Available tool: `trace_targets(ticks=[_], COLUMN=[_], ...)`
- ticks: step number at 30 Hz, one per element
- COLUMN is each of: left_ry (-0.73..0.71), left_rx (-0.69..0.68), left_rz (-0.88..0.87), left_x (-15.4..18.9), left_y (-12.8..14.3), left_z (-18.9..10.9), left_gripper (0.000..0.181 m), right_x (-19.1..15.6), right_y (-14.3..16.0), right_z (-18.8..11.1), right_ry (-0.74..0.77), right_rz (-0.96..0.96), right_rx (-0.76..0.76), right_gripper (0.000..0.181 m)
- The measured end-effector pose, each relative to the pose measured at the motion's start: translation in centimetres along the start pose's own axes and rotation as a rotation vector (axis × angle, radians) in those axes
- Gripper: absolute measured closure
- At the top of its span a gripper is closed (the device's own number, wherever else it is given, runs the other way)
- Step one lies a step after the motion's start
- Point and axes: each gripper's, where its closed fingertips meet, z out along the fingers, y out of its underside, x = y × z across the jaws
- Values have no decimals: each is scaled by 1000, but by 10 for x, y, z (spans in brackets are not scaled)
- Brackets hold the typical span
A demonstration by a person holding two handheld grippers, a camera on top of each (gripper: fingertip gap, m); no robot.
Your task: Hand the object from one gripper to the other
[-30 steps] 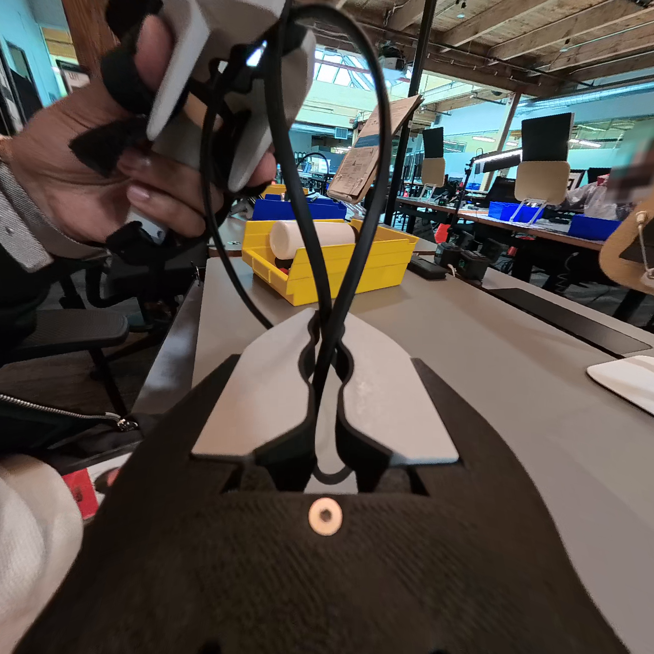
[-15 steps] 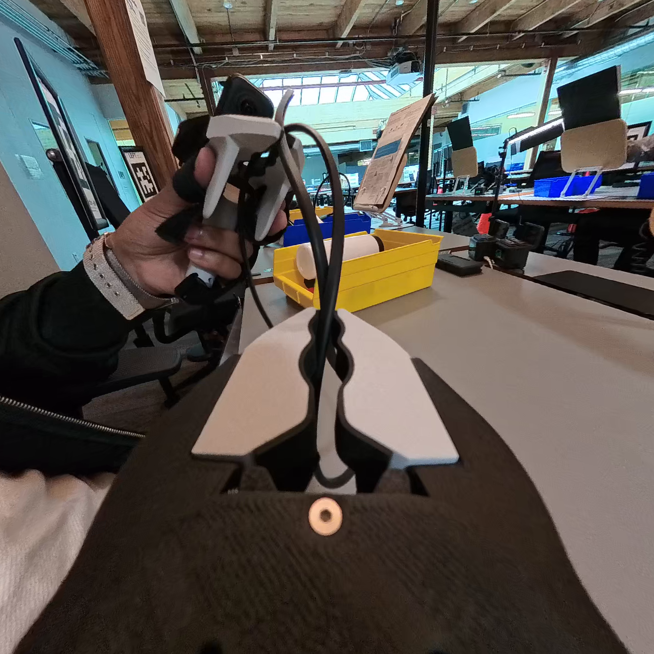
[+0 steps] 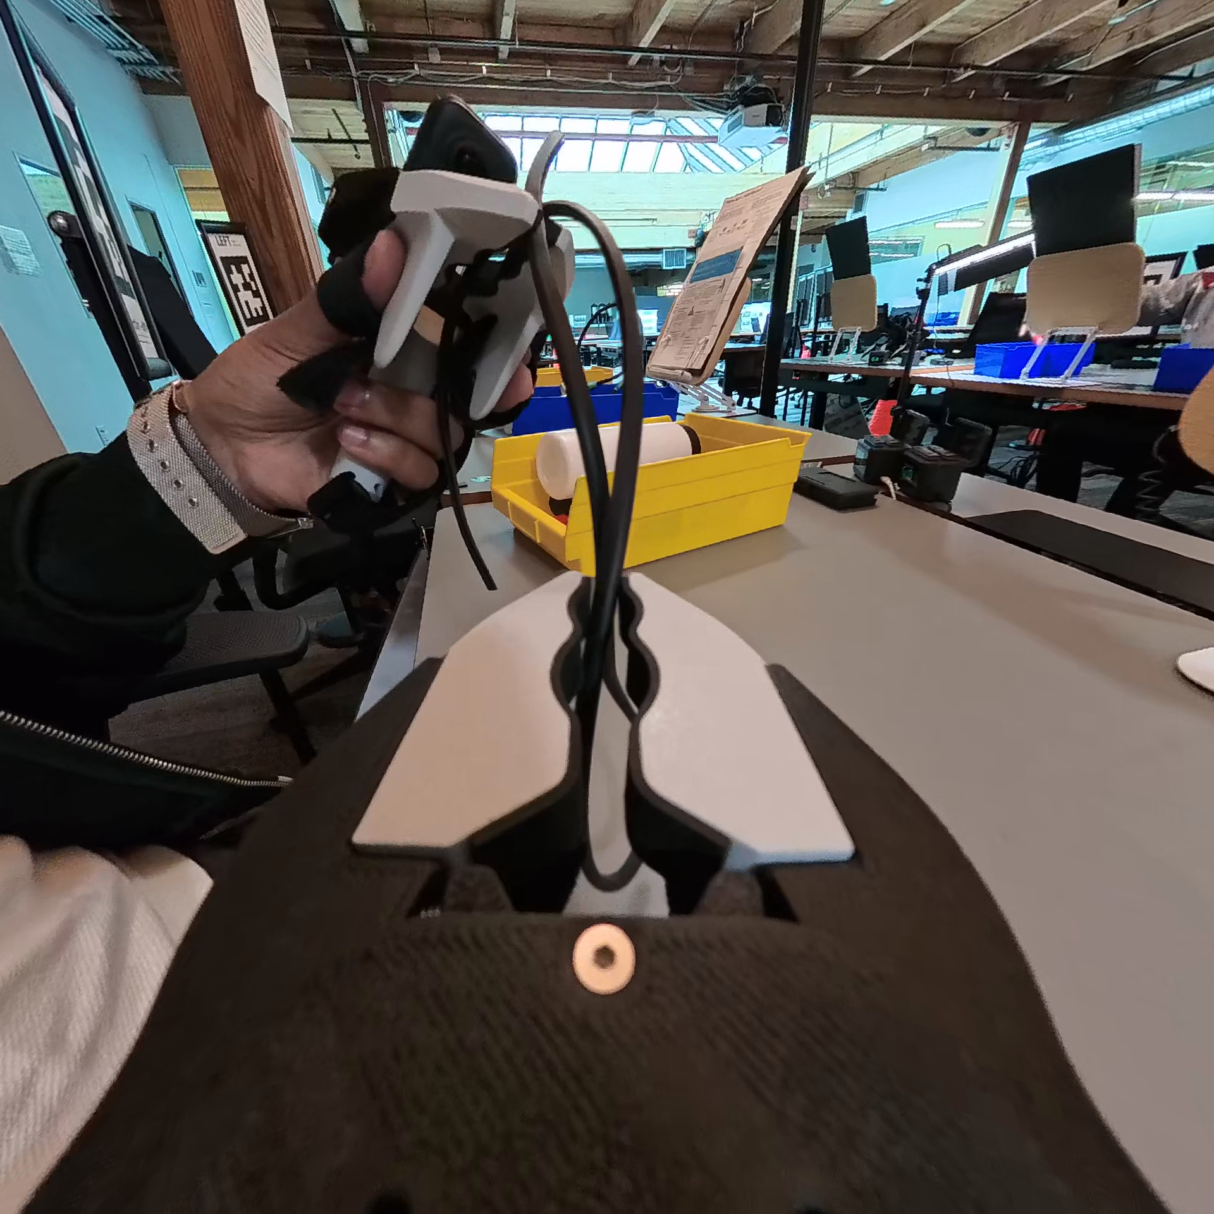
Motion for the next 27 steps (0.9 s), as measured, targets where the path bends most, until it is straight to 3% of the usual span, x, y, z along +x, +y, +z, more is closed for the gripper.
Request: trace_targets(ticks=[6, 12, 17, 21, 23, 27], left_ry=[11, 2, 0, 13, 18, 23], left_rx=[-8, -13, -17, -29, -37, -35], left_rz=[0, 18, 16, 0, -4, -4], left_x=[3, 7, 7, 8, 9, 10], left_y=[0, 1, 7, 15, 18, 18], left_z=[1, 3, 9, 15, 18, 19], left_gripper=[176, 176, 176, 177, 176, 177], right_x=[0, 6, 17, 9, 8, 15], right_y=[3, 2, 7, 6, 7, 0], right_z=[0, 1, 1, 6, 5, -1], right_ry=[-10, 61, 284, 279, 278, 310], right_rz=[5, -37, -60, -34, -32, -33], right_rx=[-5, -2, -49, -56, -63, -33], right_gripper=[170, 152, 153, 155, 172, 173])
